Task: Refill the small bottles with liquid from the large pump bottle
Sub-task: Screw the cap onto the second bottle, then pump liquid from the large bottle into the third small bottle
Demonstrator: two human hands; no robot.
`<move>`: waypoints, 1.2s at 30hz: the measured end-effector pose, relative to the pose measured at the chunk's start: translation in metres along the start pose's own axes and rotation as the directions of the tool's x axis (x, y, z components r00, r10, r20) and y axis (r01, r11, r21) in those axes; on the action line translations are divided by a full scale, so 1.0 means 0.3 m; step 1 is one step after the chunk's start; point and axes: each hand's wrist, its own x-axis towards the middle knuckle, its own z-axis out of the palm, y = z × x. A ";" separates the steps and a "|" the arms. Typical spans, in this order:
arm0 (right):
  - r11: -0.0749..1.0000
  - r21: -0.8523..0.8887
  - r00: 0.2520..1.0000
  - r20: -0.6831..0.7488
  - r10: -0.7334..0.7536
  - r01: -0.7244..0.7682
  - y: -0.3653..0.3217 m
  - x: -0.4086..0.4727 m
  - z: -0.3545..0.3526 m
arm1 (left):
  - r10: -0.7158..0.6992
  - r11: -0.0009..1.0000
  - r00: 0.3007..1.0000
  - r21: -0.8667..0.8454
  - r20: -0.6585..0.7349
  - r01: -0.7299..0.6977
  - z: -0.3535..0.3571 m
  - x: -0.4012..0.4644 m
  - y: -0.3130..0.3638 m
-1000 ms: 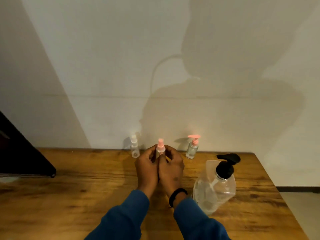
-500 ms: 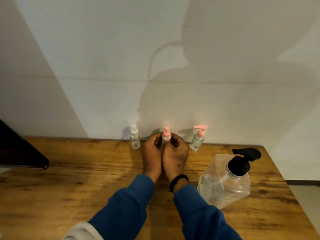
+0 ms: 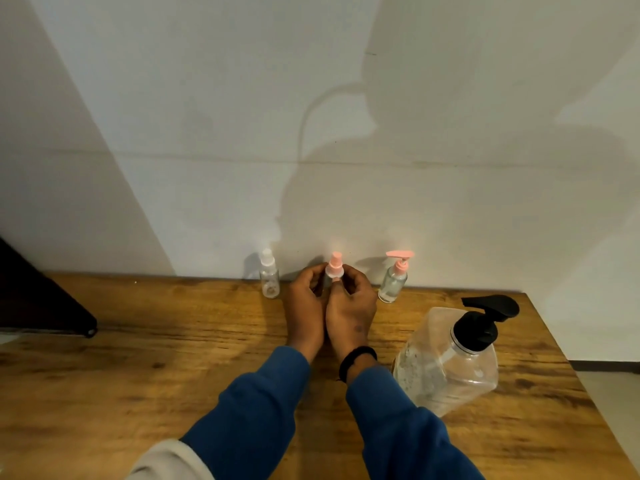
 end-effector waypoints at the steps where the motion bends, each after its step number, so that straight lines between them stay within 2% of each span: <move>1: 1.000 0.003 1.000 -0.001 0.004 -0.004 -0.002 -0.001 0.000 | 0.002 1.000 1.000 0.001 0.003 -0.002 0.001 -0.001 0.002; 5: 1.000 -0.002 1.000 0.003 0.004 -0.004 -0.003 -0.004 -0.001 | 0.022 1.000 1.000 0.016 0.011 -0.022 -0.003 -0.001 -0.001; 10: 0.998 -0.057 0.999 -0.026 0.027 -0.028 -0.015 -0.037 -0.029 | -0.028 1.000 0.999 -0.010 0.024 0.028 -0.027 -0.030 -0.001; 13: 0.998 -0.068 0.999 -0.040 0.010 -0.013 -0.001 -0.132 -0.078 | -0.001 0.999 1.000 0.046 0.007 0.001 -0.093 -0.087 -0.009; 18: 0.978 -0.118 0.985 0.045 -0.167 0.171 0.030 -0.294 -0.119 | 0.064 0.991 0.986 0.124 -0.151 -0.045 -0.245 -0.149 -0.020; 21: 0.974 -0.098 0.972 0.137 -0.190 0.205 0.011 -0.307 -0.087 | 0.069 0.989 0.967 0.147 -0.246 -0.033 -0.318 -0.137 -0.019; 24: 0.964 -0.115 0.961 0.171 -0.217 0.238 -0.011 -0.275 -0.028 | 0.014 0.995 0.955 0.102 -0.295 0.017 -0.345 -0.109 -0.017; 31: 0.919 -0.259 0.937 0.264 -0.229 0.297 0.002 -0.152 0.097 | -0.012 0.995 0.966 0.088 -0.258 0.035 -0.320 -0.018 -0.038; 36: 0.923 -0.265 0.936 0.290 -0.201 0.280 0.038 -0.109 0.156 | 0.025 0.994 0.970 0.106 -0.240 0.000 -0.296 0.032 -0.056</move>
